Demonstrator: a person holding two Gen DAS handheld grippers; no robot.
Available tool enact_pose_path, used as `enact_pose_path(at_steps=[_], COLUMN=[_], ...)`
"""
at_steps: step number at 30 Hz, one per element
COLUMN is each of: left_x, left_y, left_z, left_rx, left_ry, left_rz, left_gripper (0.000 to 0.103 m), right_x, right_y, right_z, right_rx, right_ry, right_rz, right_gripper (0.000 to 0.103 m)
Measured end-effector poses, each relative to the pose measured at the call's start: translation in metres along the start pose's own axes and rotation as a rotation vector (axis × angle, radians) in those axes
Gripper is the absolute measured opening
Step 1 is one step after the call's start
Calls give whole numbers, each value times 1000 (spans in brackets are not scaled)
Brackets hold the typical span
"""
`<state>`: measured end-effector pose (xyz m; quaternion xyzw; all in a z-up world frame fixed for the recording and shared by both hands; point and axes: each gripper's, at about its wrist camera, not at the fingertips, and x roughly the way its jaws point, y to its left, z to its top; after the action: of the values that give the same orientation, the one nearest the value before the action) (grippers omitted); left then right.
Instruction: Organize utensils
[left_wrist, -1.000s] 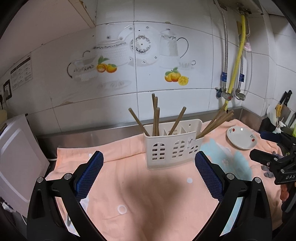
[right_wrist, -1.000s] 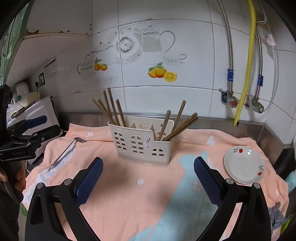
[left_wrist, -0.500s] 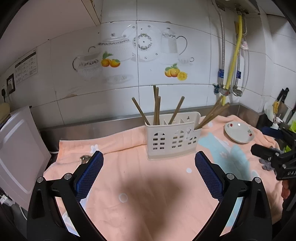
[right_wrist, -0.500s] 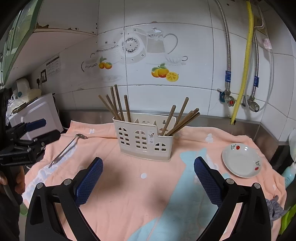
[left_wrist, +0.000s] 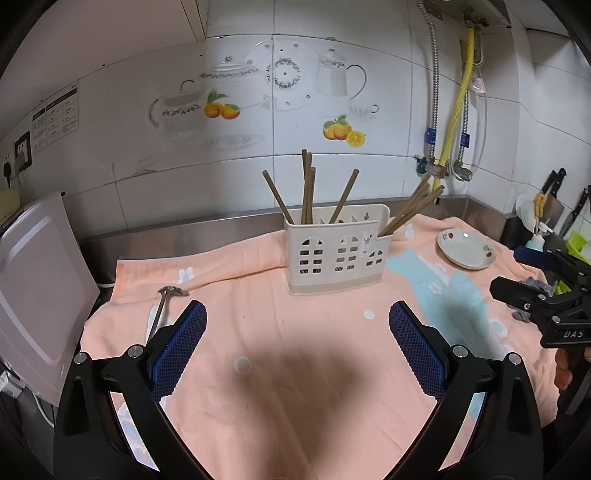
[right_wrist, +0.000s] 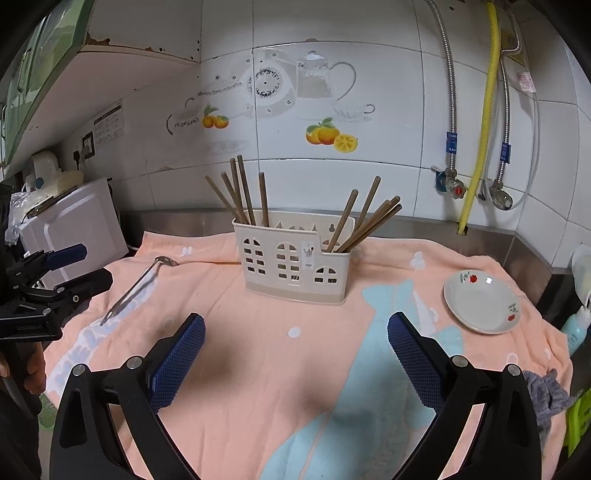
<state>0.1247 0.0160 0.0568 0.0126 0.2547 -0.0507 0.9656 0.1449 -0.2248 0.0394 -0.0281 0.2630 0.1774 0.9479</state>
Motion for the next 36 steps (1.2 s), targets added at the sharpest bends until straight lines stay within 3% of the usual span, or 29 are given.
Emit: enact_pose_path(at_steps=[36], left_x=[-8], left_y=[3], left_z=[-34], left_rx=[-23], left_ry=[46], left_rz=[-35], left_gripper=[98], right_x=[-16], right_y=[17], right_z=[-16], right_rx=[-11], right_ry=[10], right_rz=[-29], right_gripper=[96])
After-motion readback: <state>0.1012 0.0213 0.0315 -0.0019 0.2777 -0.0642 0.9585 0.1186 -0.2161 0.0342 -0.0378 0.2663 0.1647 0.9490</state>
